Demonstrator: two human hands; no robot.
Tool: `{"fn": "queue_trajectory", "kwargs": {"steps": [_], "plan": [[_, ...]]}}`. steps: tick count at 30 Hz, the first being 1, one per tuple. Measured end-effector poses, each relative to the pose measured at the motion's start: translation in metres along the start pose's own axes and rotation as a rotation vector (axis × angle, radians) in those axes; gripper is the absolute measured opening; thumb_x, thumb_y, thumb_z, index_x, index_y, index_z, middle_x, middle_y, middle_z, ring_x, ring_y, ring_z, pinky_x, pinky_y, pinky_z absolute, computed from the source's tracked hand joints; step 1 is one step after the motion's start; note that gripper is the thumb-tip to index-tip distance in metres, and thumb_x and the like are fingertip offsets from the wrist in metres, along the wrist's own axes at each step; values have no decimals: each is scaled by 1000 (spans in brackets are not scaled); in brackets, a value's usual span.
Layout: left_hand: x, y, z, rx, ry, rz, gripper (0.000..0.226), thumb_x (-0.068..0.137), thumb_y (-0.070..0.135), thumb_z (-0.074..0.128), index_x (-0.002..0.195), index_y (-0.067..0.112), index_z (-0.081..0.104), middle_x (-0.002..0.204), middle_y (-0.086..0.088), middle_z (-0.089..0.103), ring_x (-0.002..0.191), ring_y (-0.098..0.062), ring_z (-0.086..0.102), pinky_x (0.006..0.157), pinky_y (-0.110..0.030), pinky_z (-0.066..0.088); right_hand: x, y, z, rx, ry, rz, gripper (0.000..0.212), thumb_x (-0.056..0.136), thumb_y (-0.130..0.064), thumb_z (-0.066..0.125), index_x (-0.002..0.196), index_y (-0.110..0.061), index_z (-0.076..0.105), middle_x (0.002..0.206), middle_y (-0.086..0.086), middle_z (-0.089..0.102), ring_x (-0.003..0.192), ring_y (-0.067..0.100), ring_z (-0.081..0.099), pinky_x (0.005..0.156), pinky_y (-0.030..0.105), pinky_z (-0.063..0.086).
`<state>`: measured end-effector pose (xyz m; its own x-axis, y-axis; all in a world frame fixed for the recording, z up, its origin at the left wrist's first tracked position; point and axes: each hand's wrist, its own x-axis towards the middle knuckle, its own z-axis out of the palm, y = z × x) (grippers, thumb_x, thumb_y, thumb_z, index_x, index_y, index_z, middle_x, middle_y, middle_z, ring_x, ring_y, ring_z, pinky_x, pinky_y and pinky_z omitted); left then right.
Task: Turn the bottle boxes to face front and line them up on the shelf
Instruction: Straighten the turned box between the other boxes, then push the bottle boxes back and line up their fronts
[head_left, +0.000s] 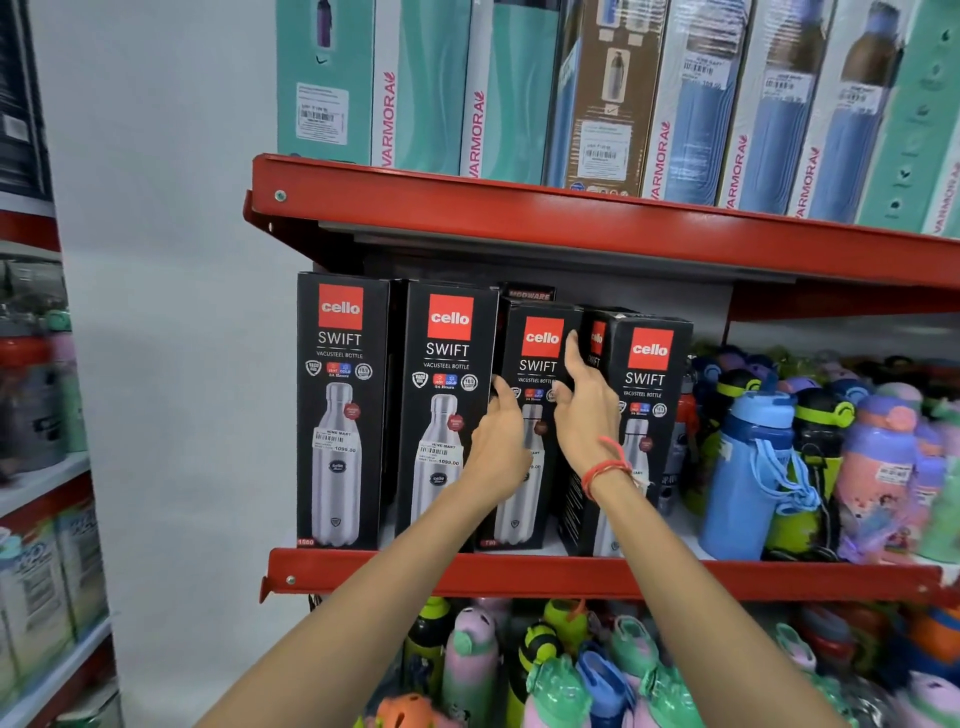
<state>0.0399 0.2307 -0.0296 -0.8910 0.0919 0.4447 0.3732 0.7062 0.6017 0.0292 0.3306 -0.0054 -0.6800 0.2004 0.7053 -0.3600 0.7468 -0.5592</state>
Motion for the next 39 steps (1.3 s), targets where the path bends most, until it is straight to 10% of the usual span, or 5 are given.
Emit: {"fn": "queue_trajectory", "kwargs": {"steps": [13,23,30,33,39], "plan": [[-13,0,-18,-61,-19,95,69,95,0,43,152,2,3,146,-23,41,119,-38,53,98,-45,45,-7,-19,-12,-74,-96,48,53,101,-13,38,151,-22,26,152,19,33,133,35,41,107,44,38],[-57,-97,-86,-237,731,157,31,100,12,42,129,10,52,133,-11,55,125,-22,48,107,-42,39,-63,-90,31,408,-118,-121,36,97,-11,48,133,-15,54,127,7,62,101,8,59,82,-2,39],[-64,-165,-88,-460,443,-109,75,89,63,14,153,25,12,161,-2,16,149,-17,10,115,-27,7,-119,-106,118,423,-579,177,64,102,-36,34,153,-24,-3,160,7,22,145,23,27,116,32,23],[-63,-181,-86,-521,265,-102,93,73,86,7,152,38,4,161,10,14,147,-8,14,119,-29,11,-124,-105,130,387,-594,258,67,100,-49,27,150,-36,-15,133,14,57,112,35,60,103,43,43],[-75,-194,-91,-507,102,-120,61,65,92,-1,125,78,-4,138,26,27,126,-5,37,105,-27,27,-128,-97,134,434,-640,328,65,96,-60,26,144,-51,-16,144,25,43,125,45,46,103,51,38]]}}
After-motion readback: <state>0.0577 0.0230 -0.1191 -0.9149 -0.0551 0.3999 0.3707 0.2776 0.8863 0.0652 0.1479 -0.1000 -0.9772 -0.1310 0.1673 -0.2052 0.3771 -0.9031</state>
